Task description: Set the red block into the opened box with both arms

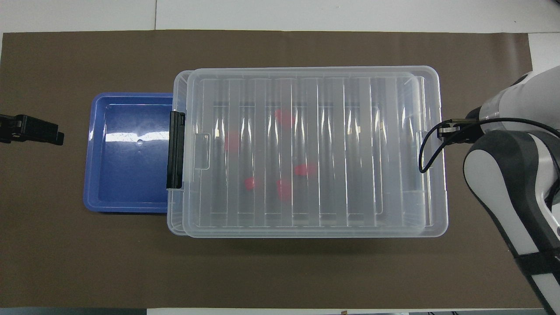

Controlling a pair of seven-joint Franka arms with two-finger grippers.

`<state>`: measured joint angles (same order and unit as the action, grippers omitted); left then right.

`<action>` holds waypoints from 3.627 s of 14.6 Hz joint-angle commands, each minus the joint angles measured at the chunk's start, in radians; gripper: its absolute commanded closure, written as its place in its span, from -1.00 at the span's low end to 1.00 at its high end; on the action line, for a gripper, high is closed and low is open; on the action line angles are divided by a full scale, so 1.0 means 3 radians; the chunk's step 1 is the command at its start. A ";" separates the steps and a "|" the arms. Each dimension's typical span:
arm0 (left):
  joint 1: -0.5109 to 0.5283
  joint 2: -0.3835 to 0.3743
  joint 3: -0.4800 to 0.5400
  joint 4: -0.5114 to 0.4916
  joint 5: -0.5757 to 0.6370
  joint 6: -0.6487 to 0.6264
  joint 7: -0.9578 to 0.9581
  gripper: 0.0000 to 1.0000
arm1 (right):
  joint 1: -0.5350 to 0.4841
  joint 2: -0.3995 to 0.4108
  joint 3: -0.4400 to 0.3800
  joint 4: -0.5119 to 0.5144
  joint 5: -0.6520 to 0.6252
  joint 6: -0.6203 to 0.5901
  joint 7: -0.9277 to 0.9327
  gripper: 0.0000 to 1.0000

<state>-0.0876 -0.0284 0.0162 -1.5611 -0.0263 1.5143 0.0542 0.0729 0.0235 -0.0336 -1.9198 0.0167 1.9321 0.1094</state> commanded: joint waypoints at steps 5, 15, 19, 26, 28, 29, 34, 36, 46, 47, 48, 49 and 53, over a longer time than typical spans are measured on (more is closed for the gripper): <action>0.0000 -0.0044 -0.0023 -0.0053 -0.0030 -0.0017 0.0003 -1.00 | -0.0023 -0.0063 0.0107 -0.0074 -0.0025 0.0007 0.0177 1.00; -0.0020 -0.0033 -0.0034 -0.0037 -0.0025 -0.0073 0.0085 -1.00 | -0.0018 -0.0058 0.0143 -0.0074 -0.0025 0.0013 0.0259 1.00; -0.0030 -0.0038 -0.0029 -0.0048 -0.0020 -0.0062 0.0080 -1.00 | -0.0018 -0.0058 0.0158 -0.0069 -0.0025 0.0008 0.0259 1.00; -0.0035 -0.0049 -0.0029 -0.0073 -0.0020 -0.0052 0.0055 -1.00 | -0.0028 0.0024 0.0112 0.0426 -0.0030 -0.0518 0.0213 1.00; -0.0035 -0.0049 -0.0034 -0.0073 -0.0020 -0.0047 0.0054 -1.00 | -0.0028 0.0019 0.0000 0.0707 -0.0030 -0.0840 0.0137 1.00; -0.0030 -0.0049 -0.0029 -0.0073 -0.0020 -0.0047 0.0054 -1.00 | -0.0028 0.0014 -0.0077 0.0860 -0.0030 -0.1024 0.0025 1.00; 0.0000 -0.0049 -0.0018 -0.0073 -0.0020 -0.0047 0.0054 -1.00 | -0.0028 -0.0052 -0.0272 0.1102 -0.0111 -0.1521 -0.0303 0.99; 0.0000 -0.0049 -0.0018 -0.0073 -0.0020 -0.0047 0.0054 -1.00 | -0.0023 -0.0098 -0.0348 0.1071 -0.0153 -0.1511 -0.0303 -0.99; 0.0000 -0.0049 -0.0018 -0.0073 -0.0020 -0.0047 0.0054 -1.00 | -0.0018 -0.0094 -0.0353 0.1092 -0.0107 -0.1353 -0.0298 -1.00; 0.0000 -0.0049 -0.0018 -0.0073 -0.0020 -0.0047 0.0054 -1.00 | -0.0018 -0.0088 -0.0348 0.1102 -0.0107 -0.1337 -0.0298 -1.00; 0.0000 -0.0049 -0.0018 -0.0073 -0.0020 -0.0047 0.0054 -1.00 | -0.0018 -0.0088 -0.0343 0.1102 -0.0107 -0.1322 -0.0303 -1.00; 0.0000 -0.0049 -0.0018 -0.0073 -0.0020 -0.0047 0.0054 -1.00 | -0.0018 -0.0088 -0.0333 0.1102 -0.0107 -0.1322 -0.0303 -1.00; 0.0000 -0.0049 -0.0018 -0.0073 -0.0020 -0.0047 0.0054 -1.00 | -0.0018 -0.0088 -0.0307 0.1102 -0.0102 -0.1327 -0.0313 -1.00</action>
<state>-0.0867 -0.0284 0.0055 -1.5650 -0.0263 1.5041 0.0641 0.0726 0.0006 -0.1308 -1.5938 -0.0132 1.5309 0.0361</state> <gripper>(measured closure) 0.000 0.000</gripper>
